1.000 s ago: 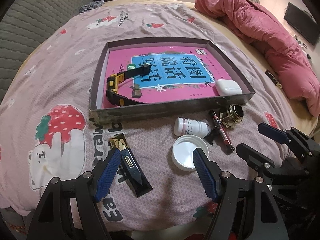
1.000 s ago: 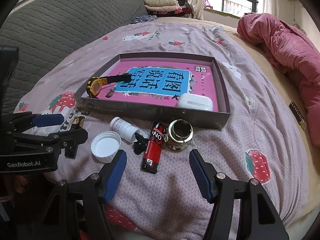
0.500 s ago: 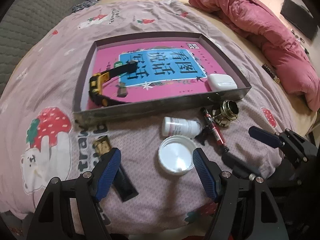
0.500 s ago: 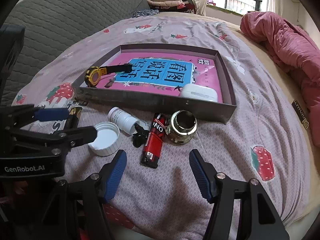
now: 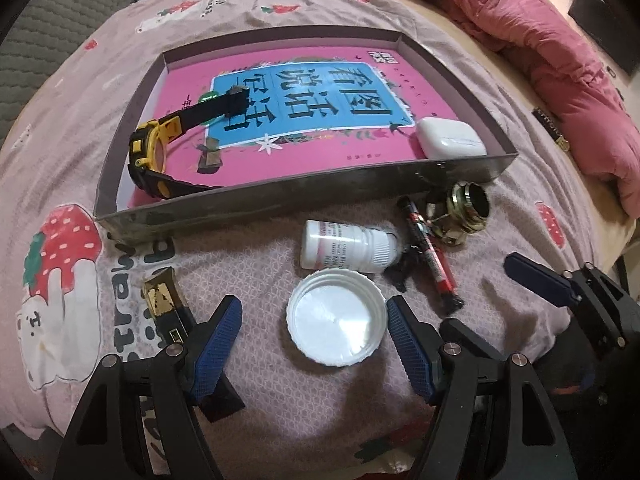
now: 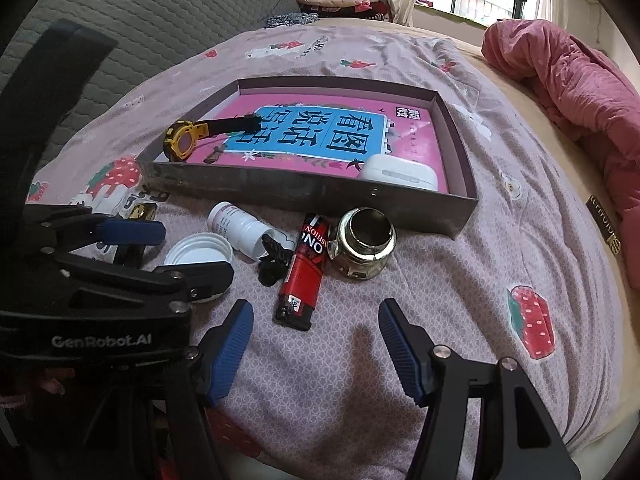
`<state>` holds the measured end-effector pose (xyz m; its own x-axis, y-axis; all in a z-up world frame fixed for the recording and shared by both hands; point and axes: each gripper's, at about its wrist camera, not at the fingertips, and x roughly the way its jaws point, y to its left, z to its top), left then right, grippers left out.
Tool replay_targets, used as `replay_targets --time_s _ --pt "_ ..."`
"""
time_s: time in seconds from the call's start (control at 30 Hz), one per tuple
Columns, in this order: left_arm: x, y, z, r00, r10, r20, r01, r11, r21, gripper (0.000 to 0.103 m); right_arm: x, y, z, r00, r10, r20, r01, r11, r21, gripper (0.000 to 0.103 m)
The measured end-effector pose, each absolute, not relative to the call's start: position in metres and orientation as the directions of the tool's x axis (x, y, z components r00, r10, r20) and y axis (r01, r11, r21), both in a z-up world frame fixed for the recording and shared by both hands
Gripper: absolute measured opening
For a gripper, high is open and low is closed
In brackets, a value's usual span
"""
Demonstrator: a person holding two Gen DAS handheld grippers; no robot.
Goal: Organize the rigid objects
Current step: 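Move the left tool to the white bottle cap while the right tool approaches the red lighter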
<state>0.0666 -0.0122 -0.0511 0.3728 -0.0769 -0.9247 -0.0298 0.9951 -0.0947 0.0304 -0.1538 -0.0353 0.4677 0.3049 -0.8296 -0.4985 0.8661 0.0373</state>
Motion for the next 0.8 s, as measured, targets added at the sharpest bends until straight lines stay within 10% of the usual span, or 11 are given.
replay_targets --time_s 0.6,0.8 --pt "0.061 0.005 -0.056 0.377 -0.069 -0.924 -0.041 0.995 -0.090 0.076 0.049 -0.147 -0.053 0.515 0.239 -0.824 -0.446 0.895 -0.019 0.064" --pt "0.061 0.004 -0.056 0.379 -0.068 -0.923 -0.037 0.995 -0.089 0.076 0.054 -0.157 -0.047 0.519 0.283 -0.807 -0.435 0.900 0.035 0.046"
